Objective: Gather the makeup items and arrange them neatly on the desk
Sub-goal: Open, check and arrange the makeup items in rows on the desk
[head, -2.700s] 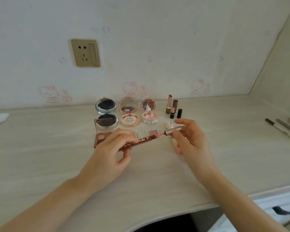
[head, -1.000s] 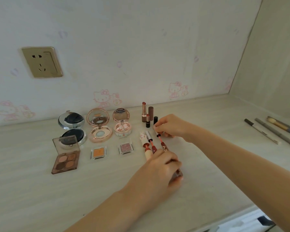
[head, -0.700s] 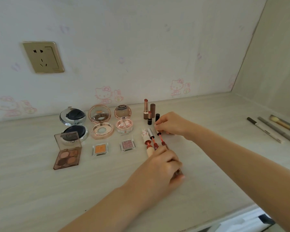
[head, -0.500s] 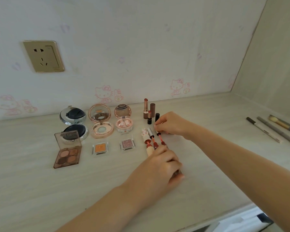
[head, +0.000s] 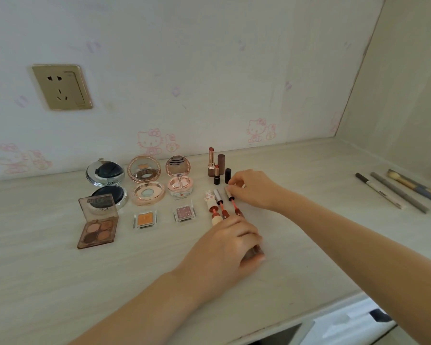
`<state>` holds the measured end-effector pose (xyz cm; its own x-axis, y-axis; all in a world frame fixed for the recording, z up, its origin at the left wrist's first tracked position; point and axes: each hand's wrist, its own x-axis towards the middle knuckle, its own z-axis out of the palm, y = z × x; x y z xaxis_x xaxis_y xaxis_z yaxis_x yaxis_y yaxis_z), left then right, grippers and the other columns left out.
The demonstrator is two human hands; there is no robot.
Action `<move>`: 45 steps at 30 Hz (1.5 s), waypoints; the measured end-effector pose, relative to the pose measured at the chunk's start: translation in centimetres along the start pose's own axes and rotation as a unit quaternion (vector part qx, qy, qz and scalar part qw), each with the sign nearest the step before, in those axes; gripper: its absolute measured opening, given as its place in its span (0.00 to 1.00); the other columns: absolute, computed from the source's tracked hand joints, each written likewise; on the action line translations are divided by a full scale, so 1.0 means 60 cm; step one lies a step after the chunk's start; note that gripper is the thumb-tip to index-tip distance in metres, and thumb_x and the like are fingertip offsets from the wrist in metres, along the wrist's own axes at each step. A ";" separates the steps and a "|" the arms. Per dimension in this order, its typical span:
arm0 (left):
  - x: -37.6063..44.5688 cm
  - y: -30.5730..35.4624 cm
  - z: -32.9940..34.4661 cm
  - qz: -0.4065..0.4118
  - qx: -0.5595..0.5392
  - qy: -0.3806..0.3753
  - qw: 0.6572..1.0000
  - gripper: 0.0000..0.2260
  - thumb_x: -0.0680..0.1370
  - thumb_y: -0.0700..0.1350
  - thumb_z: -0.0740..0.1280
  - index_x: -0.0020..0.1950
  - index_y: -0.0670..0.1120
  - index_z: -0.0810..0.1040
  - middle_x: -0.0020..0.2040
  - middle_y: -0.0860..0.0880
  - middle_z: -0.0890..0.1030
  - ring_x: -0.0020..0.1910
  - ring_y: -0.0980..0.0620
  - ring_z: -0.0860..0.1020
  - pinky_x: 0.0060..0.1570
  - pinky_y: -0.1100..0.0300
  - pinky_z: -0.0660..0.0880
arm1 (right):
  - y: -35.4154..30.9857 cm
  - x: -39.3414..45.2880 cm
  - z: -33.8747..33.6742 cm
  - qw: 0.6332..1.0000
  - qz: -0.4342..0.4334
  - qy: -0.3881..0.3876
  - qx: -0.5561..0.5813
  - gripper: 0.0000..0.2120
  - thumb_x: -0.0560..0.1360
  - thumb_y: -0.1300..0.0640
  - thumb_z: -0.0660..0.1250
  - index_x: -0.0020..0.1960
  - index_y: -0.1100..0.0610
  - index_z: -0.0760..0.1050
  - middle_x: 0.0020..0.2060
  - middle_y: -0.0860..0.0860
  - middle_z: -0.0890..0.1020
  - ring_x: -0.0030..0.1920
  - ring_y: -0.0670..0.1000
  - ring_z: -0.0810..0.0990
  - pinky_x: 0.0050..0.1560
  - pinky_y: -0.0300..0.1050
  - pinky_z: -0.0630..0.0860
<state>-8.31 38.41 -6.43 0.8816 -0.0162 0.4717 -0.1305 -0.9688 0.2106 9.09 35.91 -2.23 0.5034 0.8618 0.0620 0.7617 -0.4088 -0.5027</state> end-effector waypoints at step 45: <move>0.499 0.125 0.225 0.046 -0.024 -0.171 0.984 0.16 0.81 0.43 0.58 0.70 0.48 0.71 0.69 0.49 0.71 0.67 0.48 0.69 0.64 0.52 0.68 | 0.402 -0.273 -0.234 0.949 0.180 0.204 -0.160 0.14 0.78 0.49 0.62 0.59 0.55 0.77 0.54 0.51 0.77 0.51 0.52 0.77 0.46 0.40 0.70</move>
<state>23.23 27.30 -2.30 0.9651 -0.1932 0.1767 -0.2306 -0.9469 0.2241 24.94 7.72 -3.29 0.8213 0.4875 0.2963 0.5618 -0.7817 -0.2710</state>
